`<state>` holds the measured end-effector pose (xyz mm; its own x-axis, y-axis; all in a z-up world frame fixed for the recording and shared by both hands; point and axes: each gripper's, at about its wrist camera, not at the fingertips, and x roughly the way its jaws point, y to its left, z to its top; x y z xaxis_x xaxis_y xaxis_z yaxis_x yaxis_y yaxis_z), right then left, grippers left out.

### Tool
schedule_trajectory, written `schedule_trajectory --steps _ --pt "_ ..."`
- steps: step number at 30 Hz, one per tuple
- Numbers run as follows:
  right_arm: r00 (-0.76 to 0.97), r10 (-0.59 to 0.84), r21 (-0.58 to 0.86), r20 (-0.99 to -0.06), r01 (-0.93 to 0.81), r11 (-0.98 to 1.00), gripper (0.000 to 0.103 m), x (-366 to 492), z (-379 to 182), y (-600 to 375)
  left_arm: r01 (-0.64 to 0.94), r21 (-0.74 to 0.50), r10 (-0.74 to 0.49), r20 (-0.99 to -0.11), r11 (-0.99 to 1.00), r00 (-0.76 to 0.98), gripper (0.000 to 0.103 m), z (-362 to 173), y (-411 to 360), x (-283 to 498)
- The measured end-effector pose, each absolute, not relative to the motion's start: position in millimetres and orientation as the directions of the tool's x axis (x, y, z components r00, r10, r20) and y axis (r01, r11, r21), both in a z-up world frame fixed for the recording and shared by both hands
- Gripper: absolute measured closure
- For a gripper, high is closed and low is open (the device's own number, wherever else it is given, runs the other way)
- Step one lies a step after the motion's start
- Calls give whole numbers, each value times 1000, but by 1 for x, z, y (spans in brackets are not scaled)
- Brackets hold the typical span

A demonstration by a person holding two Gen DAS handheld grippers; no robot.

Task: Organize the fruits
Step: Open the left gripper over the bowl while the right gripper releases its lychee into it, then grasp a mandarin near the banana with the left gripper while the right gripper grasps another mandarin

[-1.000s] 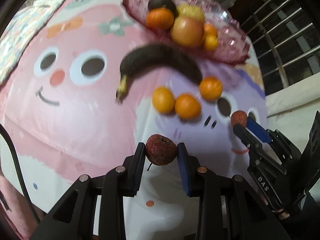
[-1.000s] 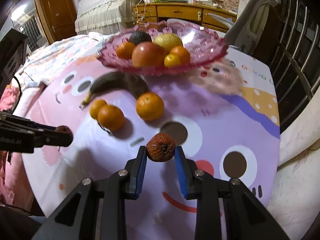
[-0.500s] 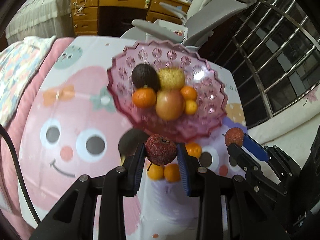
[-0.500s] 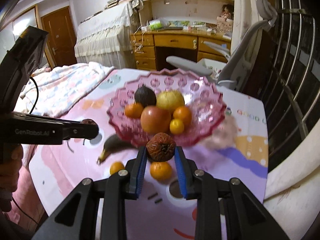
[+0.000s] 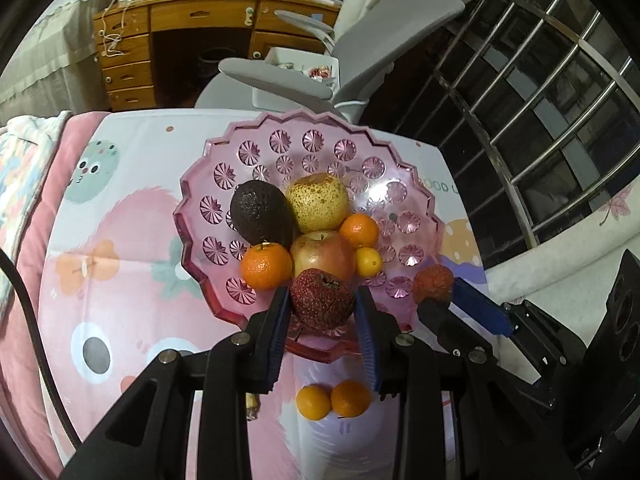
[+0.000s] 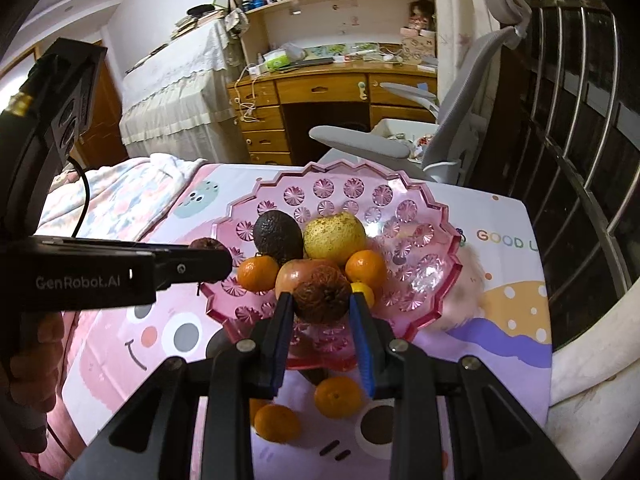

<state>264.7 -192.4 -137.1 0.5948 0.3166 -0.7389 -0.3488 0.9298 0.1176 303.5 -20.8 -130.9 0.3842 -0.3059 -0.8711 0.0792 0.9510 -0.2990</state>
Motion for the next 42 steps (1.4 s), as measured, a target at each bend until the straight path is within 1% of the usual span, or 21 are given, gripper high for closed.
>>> schedule_trajectory --steps 4,6,9,12,14,17,18,25,29,35,39,42 --pt "593 294 114 -750 -322 940 74 268 -143 -188 81 -301 -310 -881 950 358 72 -141 -19 308" --pt "594 290 117 -750 -312 943 73 268 -145 -189 79 -298 -307 -885 951 351 70 -144 -18 308" --pt "577 305 150 -757 -302 942 73 271 -150 -191 82 -301 -310 -884 950 350 70 -145 -17 308" --pt "570 305 162 -763 -288 944 72 270 -152 -193 76 -297 -304 -884 952 354 66 -142 -16 305" --pt "573 309 164 -759 -291 943 70 267 -151 -195 67 -293 -297 -884 954 360 57 -140 -15 301" --pt "578 313 167 -754 -292 942 63 263 -148 -202 51 -291 -289 -884 955 366 54 -137 -15 290" --pt "578 316 171 -752 -291 941 63 262 -148 -205 44 -291 -287 -885 956 366 54 -137 -14 287" --pt "563 325 164 -760 -318 934 60 247 -148 -223 -28 -312 -282 -890 950 357 53 -142 -19 256" --pt "552 334 161 -764 -339 927 58 240 -150 -233 -87 -338 -290 -894 937 343 45 -147 -25 236" --pt "524 357 173 -774 -366 914 55 234 -161 -244 -201 -361 -291 -905 911 310 41 -161 -33 210" --pt "507 382 180 -773 -402 898 48 233 -169 -247 -257 -365 -292 -914 895 283 40 -175 -37 200" --pt "492 387 168 -780 -431 886 47 233 -179 -247 -286 -347 -281 -927 893 247 40 -190 -39 197"
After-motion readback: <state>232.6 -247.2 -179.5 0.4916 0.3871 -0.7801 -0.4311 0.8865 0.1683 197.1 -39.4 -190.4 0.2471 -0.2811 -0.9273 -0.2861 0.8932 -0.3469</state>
